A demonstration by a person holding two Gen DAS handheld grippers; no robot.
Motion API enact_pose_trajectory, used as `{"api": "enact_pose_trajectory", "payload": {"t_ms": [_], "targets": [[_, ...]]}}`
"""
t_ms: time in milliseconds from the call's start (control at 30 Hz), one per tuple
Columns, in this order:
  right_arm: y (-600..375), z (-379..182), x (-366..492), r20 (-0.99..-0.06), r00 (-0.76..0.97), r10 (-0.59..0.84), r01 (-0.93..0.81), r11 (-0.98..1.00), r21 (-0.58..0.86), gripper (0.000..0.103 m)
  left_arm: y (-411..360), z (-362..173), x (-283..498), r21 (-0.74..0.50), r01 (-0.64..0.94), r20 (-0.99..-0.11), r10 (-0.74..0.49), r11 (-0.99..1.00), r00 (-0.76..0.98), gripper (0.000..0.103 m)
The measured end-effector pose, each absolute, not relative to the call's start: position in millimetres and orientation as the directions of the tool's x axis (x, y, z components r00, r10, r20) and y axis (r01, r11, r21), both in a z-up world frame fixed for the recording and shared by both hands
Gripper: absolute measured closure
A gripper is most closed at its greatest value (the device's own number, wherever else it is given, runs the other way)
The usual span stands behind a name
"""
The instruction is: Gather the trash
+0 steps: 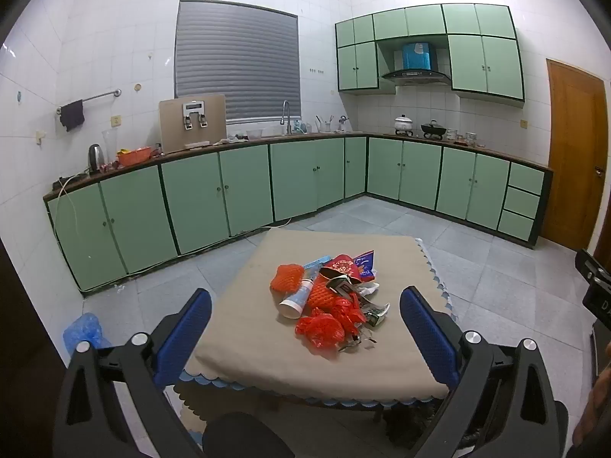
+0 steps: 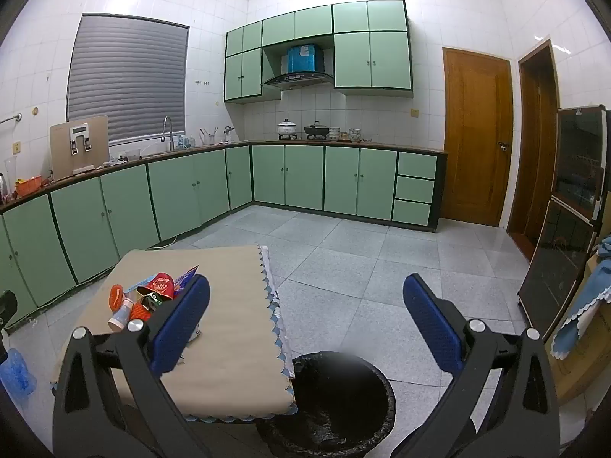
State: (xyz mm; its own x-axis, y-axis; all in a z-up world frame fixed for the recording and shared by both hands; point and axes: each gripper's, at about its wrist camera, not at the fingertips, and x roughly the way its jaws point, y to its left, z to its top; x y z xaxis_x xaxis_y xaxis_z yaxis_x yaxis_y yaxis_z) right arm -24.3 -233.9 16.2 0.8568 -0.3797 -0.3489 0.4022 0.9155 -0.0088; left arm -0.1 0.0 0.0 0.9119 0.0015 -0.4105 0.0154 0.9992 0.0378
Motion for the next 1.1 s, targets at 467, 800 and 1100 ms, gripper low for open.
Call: {"api": "enact_pose_trajectory", "payload": {"t_ms": [467, 800, 1100], "targets": [[-234, 16, -23, -0.352, 0.856, -0.378, 0.403, 0.915, -0.004, 0.005, -5, 3, -5, 0.037, 0.010, -0.411, 0.006, 0.999, 0.911, 0.006], [-234, 17, -24, -0.353, 0.858, -0.374, 0.397, 0.918, -0.007, 0.005, 1, -6, 3, 0.036, 0.003, -0.415, 0.012, 0.999, 0.910, 0.006], [-233, 19, -23, -0.355, 0.858, -0.371, 0.394, 0.919, -0.010, 0.005, 2, -6, 3, 0.034, 0.003, -0.417, 0.011, 0.999, 0.909, 0.006]]}}
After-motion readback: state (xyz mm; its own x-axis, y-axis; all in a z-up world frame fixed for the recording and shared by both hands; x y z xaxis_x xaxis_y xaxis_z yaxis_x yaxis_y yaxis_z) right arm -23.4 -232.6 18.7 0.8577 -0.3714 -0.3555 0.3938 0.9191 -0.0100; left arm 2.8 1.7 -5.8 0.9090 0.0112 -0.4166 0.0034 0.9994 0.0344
